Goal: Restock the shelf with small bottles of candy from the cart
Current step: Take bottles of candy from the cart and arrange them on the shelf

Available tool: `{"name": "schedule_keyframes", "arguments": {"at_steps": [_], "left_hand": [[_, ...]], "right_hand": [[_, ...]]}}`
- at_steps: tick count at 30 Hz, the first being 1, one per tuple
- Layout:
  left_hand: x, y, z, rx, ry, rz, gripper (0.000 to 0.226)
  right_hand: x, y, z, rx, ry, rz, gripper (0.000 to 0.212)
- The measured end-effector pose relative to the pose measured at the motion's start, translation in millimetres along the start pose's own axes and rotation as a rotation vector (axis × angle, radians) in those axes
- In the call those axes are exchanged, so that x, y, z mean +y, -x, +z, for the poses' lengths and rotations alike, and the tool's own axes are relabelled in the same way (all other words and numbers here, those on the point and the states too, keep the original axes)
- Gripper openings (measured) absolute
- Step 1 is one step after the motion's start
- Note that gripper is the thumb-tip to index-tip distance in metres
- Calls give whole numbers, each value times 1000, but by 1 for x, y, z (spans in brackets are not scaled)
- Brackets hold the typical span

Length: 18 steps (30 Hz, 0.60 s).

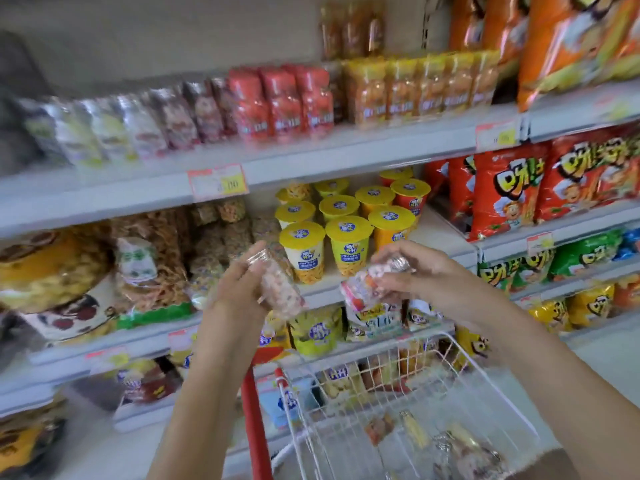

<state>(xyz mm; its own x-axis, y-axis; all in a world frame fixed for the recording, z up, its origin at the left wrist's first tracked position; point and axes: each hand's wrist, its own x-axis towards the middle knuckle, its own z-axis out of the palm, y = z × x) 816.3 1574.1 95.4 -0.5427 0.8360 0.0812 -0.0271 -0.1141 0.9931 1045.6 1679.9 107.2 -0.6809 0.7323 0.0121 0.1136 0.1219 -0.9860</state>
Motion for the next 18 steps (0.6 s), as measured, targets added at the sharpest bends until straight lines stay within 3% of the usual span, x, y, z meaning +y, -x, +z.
{"name": "schedule_keyframes", "arguments": {"at_steps": [2, 6, 9, 13, 18], "left_hand": [[22, -4, -13, 51, 12, 69, 17], [68, -16, -32, 161, 225, 28, 36], [103, -26, -41, 160, 97, 141, 32], [140, -44, -49, 159, 6, 320, 38], [164, -86, -56, 285, -198, 562, 21]], "right_hand": [[-28, -5, 9, -13, 44, -42, 24], [-79, -21, 28, 49, 148, -139, 38], [-113, -33, 41, 117, 267, -300, 41], [-157, -53, 52, 153, 372, -467, 21], [-208, -106, 70, 279, 605, -584, 30]]}}
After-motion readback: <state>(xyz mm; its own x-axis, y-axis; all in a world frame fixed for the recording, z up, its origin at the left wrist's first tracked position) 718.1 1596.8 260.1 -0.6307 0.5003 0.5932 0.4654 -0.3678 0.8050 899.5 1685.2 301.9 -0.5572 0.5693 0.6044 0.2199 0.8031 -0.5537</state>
